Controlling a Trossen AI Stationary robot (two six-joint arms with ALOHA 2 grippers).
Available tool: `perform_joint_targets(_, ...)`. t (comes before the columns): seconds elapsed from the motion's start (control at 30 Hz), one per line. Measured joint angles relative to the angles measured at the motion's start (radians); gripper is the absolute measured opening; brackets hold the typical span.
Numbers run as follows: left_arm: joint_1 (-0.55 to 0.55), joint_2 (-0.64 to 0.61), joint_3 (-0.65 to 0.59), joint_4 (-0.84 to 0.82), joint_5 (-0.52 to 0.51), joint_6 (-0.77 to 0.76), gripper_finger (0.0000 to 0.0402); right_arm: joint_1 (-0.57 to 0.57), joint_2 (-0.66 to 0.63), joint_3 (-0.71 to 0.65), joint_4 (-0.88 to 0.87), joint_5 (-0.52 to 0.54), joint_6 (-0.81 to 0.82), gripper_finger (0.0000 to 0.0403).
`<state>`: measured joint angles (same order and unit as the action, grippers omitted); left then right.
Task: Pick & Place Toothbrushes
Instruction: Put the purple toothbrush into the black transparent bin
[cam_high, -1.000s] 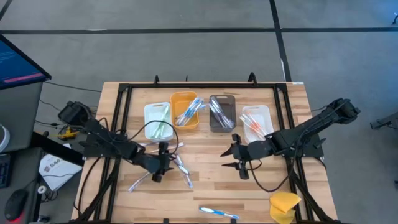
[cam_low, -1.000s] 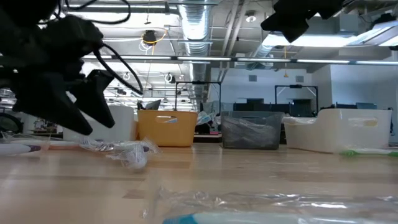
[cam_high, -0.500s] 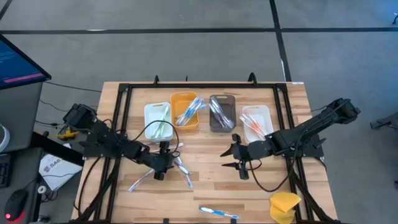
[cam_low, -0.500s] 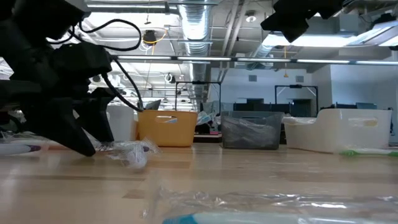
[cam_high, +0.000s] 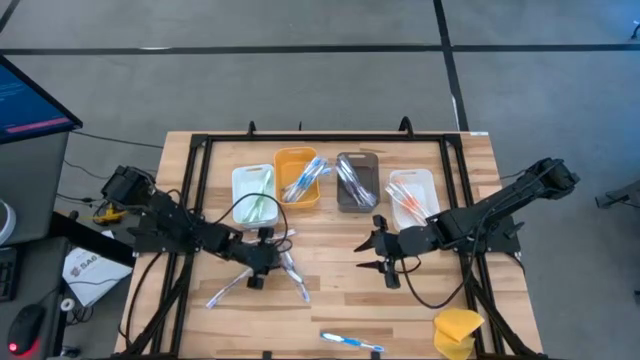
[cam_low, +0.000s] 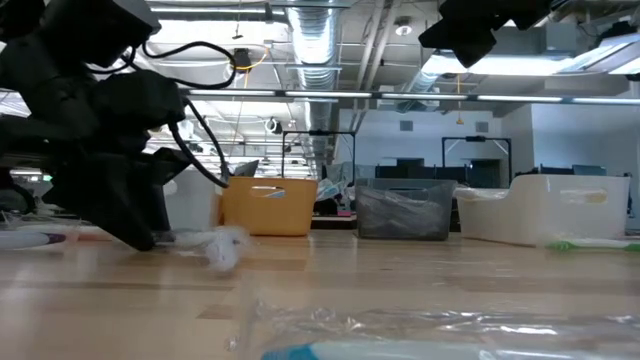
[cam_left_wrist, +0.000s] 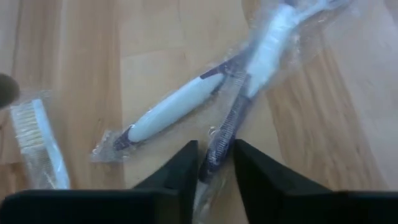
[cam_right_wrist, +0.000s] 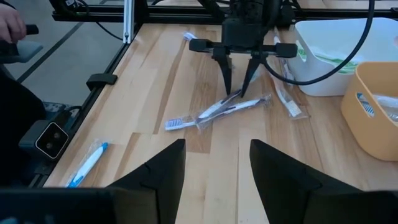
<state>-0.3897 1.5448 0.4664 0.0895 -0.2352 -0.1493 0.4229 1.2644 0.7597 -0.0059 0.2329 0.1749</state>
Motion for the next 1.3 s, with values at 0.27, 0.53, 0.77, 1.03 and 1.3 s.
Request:
perform_joint_targets(0.27,-0.021,0.0,-0.002,0.002,-0.005,-0.047,0.0016,0.0,0.0,0.0,0.0,0.0,-0.002,0.0175)
perform_joint_targets(0.53,-0.043,-0.087,-0.011,-0.032,0.003,-0.048,0.001,0.0,0.0,0.0,0.0,0.0,-0.002,0.0175)
perform_joint_targets(0.77,-0.076,-0.239,-0.009,-0.02,0.008,-0.039,0.0003,0.0,0.0,0.0,-0.001,0.0,-0.002,0.0175)
perform_joint_targets(1.03,-0.079,-0.324,-0.008,0.015,-0.038,-0.012,0.0002,0.0,0.0,0.0,0.001,0.0,-0.012,0.0175)
perform_joint_targets(1.3,-0.073,-0.367,-0.006,0.306,-0.043,0.069,0.0001,0.0,0.0,0.001,0.055,0.0,-0.073,0.0175)
